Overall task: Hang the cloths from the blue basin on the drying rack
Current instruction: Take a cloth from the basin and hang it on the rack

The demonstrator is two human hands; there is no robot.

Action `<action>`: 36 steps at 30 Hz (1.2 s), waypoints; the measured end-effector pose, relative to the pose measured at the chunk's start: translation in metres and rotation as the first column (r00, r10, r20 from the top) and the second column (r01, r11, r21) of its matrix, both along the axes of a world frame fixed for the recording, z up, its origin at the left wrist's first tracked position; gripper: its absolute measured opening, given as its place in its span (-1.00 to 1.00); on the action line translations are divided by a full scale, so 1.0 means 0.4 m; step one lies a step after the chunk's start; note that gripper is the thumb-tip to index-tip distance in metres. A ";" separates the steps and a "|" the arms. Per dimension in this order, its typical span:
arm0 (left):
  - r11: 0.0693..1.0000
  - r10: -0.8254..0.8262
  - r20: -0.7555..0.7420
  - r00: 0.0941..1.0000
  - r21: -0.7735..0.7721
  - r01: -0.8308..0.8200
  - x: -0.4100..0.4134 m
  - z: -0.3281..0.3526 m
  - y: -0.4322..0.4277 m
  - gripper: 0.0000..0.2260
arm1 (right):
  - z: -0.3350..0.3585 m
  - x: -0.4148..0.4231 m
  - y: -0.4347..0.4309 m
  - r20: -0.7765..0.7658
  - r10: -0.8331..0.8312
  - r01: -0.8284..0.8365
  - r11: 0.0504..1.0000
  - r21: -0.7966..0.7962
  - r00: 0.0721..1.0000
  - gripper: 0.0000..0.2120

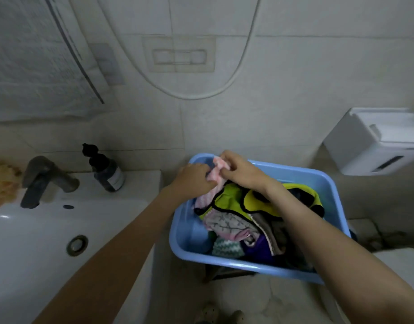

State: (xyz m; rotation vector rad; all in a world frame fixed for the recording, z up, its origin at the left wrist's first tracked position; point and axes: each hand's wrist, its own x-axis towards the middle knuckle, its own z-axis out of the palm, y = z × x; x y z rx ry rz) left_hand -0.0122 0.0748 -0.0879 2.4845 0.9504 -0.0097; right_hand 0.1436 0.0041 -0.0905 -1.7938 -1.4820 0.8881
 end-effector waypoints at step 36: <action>0.405 -0.781 0.300 0.548 -0.426 0.809 0.345 0.255 -0.804 -0.84 | 0.313 -0.060 -1.153 -0.341 -0.876 0.909 0.214 0.357 0.340 -0.64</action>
